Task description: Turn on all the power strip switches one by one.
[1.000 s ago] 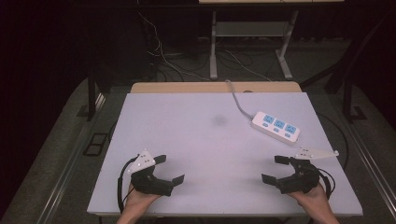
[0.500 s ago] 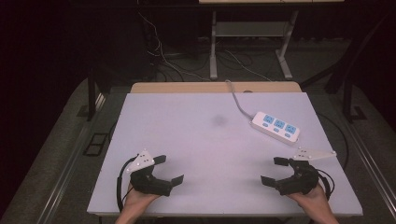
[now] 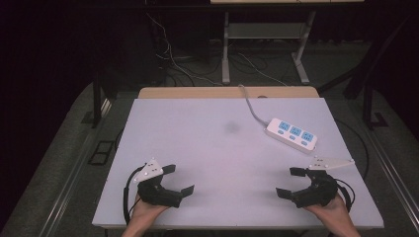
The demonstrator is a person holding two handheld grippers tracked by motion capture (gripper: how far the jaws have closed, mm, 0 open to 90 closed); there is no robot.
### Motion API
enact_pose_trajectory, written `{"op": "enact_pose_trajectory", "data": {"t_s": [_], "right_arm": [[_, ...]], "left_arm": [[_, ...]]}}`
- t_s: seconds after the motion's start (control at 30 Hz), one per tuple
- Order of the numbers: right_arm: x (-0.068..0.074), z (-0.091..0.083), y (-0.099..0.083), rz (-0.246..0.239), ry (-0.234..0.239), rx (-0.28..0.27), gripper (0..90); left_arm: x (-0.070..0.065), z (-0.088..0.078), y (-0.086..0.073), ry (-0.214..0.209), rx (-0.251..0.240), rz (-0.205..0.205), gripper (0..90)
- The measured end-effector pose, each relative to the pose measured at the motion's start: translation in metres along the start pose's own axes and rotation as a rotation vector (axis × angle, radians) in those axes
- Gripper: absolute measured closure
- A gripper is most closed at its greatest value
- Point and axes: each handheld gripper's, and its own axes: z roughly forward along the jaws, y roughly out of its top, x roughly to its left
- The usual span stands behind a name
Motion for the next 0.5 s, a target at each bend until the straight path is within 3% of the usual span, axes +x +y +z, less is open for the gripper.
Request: {"op": "enact_pose_trajectory", "data": {"t_s": [0.5], "right_arm": [[-0.003, -0.005, 0.011, -0.021, 0.000, 0.040, 0.5]], "left_arm": [[0.001, -0.001, 0.000, 0.003, -0.001, -0.006, 0.0]]}}
